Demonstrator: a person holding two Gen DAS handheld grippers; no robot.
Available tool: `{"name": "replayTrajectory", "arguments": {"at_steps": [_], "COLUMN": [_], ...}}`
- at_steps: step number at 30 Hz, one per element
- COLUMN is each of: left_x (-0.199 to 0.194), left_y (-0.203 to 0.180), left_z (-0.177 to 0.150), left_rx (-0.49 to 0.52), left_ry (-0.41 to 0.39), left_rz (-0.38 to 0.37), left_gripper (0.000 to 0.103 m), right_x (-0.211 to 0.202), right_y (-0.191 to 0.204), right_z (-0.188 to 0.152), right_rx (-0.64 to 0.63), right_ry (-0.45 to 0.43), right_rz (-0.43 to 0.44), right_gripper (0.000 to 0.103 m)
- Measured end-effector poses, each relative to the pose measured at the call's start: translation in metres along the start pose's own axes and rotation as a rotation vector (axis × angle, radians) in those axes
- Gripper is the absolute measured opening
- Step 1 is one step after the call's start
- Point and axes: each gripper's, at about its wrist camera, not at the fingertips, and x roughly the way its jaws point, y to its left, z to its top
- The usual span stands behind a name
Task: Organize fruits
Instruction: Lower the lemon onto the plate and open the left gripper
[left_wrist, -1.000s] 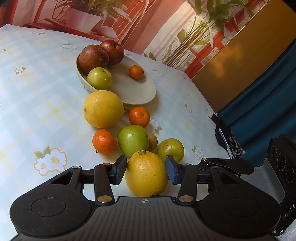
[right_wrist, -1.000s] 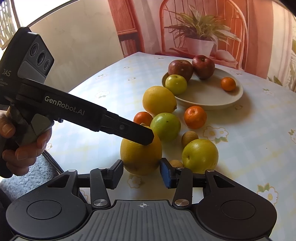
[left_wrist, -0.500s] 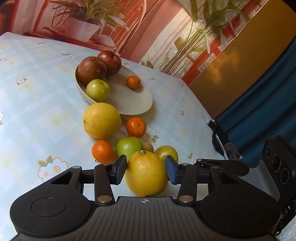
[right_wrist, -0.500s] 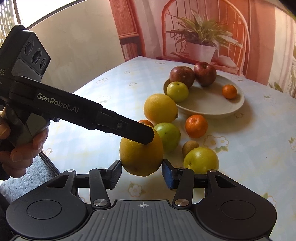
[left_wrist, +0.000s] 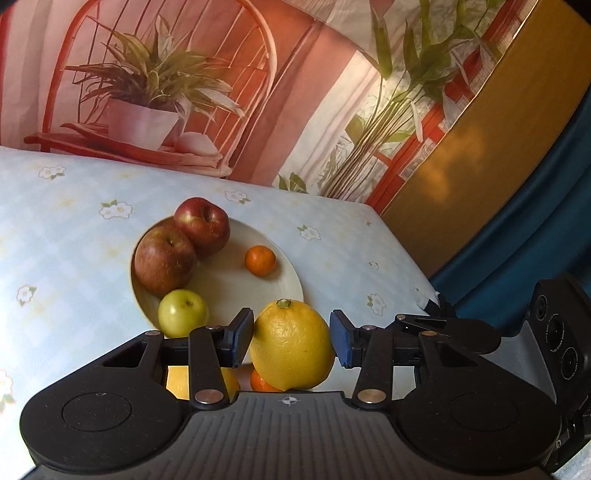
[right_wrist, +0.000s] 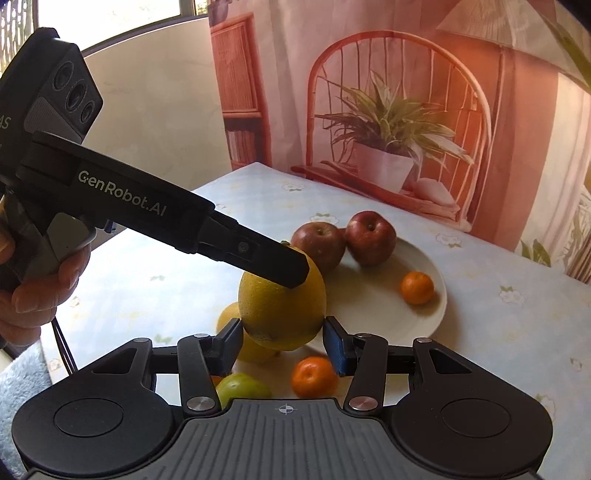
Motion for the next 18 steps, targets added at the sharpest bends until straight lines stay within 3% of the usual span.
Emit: {"name": "replayTrajectory", "arguments": {"at_steps": [7, 18], "left_x": [0.048, 0.104], "left_y": [0.005, 0.015], "left_z": [0.029, 0.039], "left_rx": [0.024, -0.002], "left_ry": [0.062, 0.137], "left_rz": [0.043, 0.07], "left_gripper": [0.047, 0.047], "right_x": [0.042, 0.081], "right_y": [-0.044, -0.086], "right_z": [0.006, 0.0], "right_rx": [0.055, 0.111], "right_ry": [0.031, 0.096], "right_rz": [0.001, -0.022], "right_gripper": [0.044, 0.044]}}
